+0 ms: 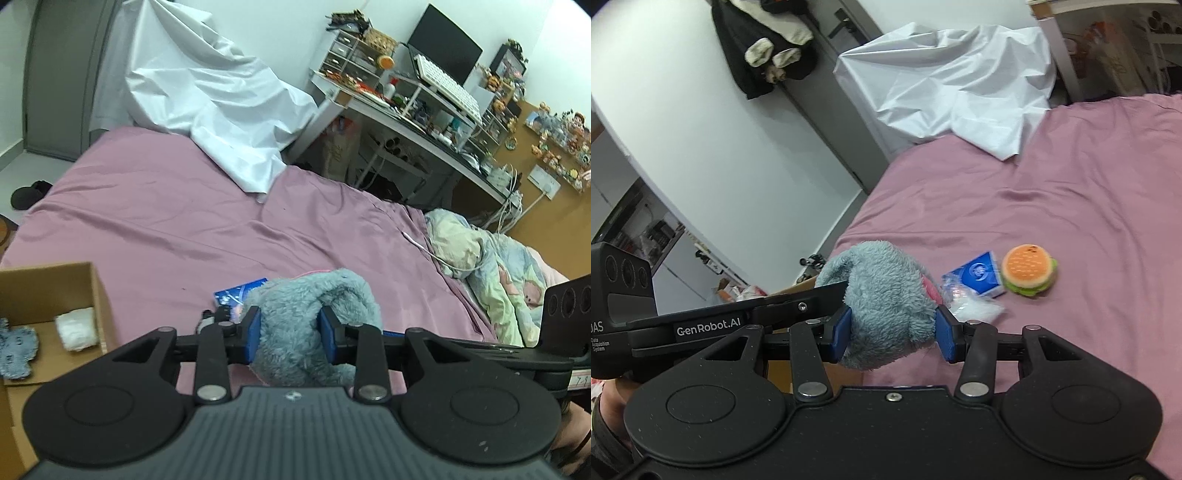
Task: Organize soft objects
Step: 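Carry the grey plush with both grippers to the box and open them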
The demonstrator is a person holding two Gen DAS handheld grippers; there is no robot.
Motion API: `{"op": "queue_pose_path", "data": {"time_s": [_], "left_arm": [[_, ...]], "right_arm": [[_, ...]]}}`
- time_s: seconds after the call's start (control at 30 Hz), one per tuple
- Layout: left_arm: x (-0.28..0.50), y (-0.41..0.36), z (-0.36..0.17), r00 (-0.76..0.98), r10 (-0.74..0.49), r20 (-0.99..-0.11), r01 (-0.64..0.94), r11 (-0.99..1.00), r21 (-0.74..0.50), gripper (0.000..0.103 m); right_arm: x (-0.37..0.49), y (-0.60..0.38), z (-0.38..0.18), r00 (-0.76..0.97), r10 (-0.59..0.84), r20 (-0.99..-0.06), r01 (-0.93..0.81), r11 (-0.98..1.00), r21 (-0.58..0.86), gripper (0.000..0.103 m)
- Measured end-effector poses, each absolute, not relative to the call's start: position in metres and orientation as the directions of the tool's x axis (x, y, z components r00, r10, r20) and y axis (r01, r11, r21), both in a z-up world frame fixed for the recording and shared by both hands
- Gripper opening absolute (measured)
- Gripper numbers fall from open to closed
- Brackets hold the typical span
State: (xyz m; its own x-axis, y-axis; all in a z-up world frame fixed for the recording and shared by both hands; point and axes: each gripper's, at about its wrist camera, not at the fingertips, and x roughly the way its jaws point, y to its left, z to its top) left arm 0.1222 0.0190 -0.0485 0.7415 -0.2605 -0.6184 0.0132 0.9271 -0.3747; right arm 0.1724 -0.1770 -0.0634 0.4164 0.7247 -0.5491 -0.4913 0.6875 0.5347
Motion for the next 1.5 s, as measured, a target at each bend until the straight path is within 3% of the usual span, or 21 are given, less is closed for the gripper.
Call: {"op": "queue_pose_path", "data": {"time_s": [0.67,1.5], "left_arm": [[0.064,0.096,-0.043,0.803,-0.152,-0.576,-0.123,0.904,-0.409,0.032],[0.013,0.175,-0.076,0.781,-0.041,-0.623,-0.290,0.860,-0.420,0.032]], "right_arm": [[0.144,-0.096,-0.052,0.323,0.790,-0.521,-0.643,0.587,0.491,0.046],[0.118,-0.005,-0.076,0.179,0.791,-0.585,-0.727,0.507,0.463,0.047]]}}
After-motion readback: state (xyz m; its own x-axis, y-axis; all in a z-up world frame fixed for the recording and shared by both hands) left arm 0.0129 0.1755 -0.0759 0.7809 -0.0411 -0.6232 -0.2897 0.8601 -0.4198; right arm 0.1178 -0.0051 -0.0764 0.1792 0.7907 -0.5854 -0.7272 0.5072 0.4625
